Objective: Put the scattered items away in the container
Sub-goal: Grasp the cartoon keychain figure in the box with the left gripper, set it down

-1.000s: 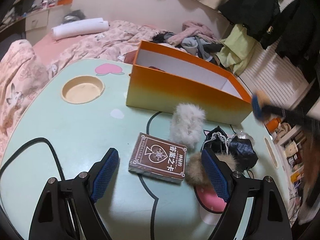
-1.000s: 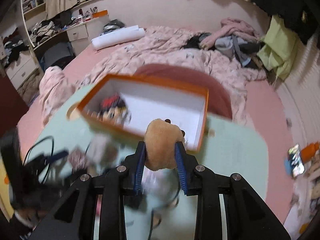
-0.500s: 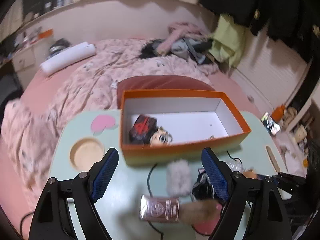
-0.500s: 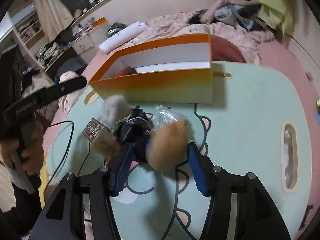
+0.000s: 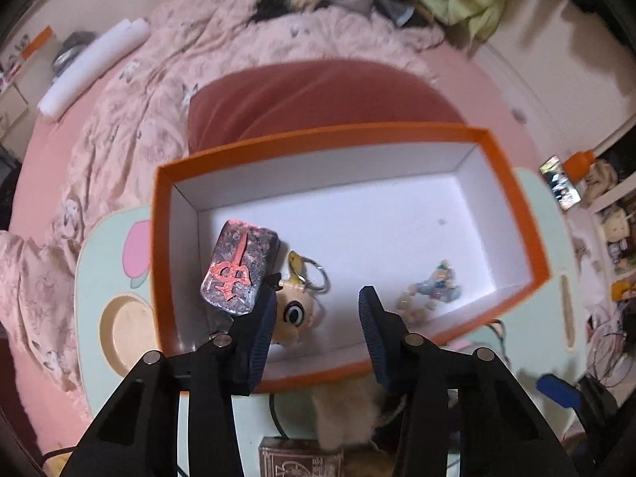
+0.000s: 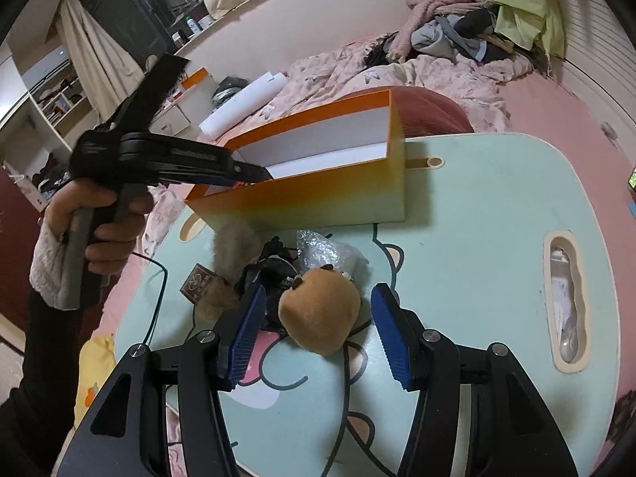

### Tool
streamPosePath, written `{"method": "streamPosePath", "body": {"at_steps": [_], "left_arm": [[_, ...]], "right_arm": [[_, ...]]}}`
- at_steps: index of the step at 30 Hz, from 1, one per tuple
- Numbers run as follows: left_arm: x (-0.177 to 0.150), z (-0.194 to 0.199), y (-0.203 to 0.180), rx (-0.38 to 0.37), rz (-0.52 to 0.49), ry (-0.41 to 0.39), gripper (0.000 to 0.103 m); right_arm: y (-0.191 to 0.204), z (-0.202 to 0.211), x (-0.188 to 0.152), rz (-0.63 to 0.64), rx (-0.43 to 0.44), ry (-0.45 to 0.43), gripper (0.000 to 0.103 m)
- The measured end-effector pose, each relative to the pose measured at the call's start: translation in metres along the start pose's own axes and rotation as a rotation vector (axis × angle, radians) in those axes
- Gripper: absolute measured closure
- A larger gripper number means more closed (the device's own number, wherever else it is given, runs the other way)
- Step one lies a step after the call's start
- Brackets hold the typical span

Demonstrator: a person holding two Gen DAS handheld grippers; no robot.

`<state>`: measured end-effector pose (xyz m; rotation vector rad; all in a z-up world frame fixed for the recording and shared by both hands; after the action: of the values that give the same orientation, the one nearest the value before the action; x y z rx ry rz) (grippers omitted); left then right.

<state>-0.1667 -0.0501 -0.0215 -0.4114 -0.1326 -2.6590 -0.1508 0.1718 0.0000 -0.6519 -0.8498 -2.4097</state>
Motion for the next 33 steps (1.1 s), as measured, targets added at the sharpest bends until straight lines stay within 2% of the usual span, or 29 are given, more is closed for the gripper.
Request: {"method": "streamPosePath", "body": {"at_steps": [2,3,5,6,7,10,13,20,23,28,33], "left_arm": [[0.001,-0.007,0.005,0.046,0.008,0.005,0.062],[0.0,-0.013,0.007,0.041,0.025,0.014,0.061],[-0.003,-0.023,0.007,-0.017,0.074,0.054,0.061],[-0.003,-0.028,0.007,-0.032,0.084,0.07,0.067],[-0.005,-0.033,0.006,-0.045,0.084,0.08,0.068],[-0.005,-0.033,0.006,-0.041,0.074,0.052,0.069],[-0.005,-0.023,0.002,-0.093,0.08,0.024,0.069],[-0.002,0.063,-0.011,-0.209,0.065,-0.194,0.069],[-0.019,0.093,-0.021,-0.26,0.045,-0.249,0.069],[-0.049,0.098,-0.048,-0.338,-0.02,-0.252,0.069],[-0.068,0.068,-0.058,-0.292,-0.052,-0.223,0.069]], "right_arm": [[0.0,0.0,-0.001,-0.002,0.004,-0.001,0.047],[0.0,0.0,-0.001,-0.002,0.005,-0.002,0.047],[0.0,0.0,-0.003,-0.002,0.008,-0.003,0.047],[0.0,-0.001,-0.003,-0.003,0.01,-0.002,0.047],[-0.001,-0.002,-0.003,-0.005,0.011,0.001,0.047],[-0.001,-0.004,-0.006,-0.008,0.008,0.008,0.047],[-0.001,-0.004,-0.007,-0.009,0.007,0.009,0.047],[-0.002,-0.002,-0.006,-0.012,-0.005,-0.003,0.047],[-0.001,-0.001,-0.005,-0.01,-0.007,-0.004,0.047],[0.001,-0.003,-0.005,-0.008,-0.005,0.0,0.047],[0.002,-0.002,-0.006,-0.002,-0.011,0.0,0.047]]}}
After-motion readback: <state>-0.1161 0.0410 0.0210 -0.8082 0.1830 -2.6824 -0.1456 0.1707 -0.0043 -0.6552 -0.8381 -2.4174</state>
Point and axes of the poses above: each gripper's, at about its wrist camera, not at the fingertips, and z roughly against the way its jaws point, y to its left, x to its top, the point moved 8 cm from there along -z, roughly the way its jaws point, and after that the axes turned 2 degrees about x, right-handed, at the moved point
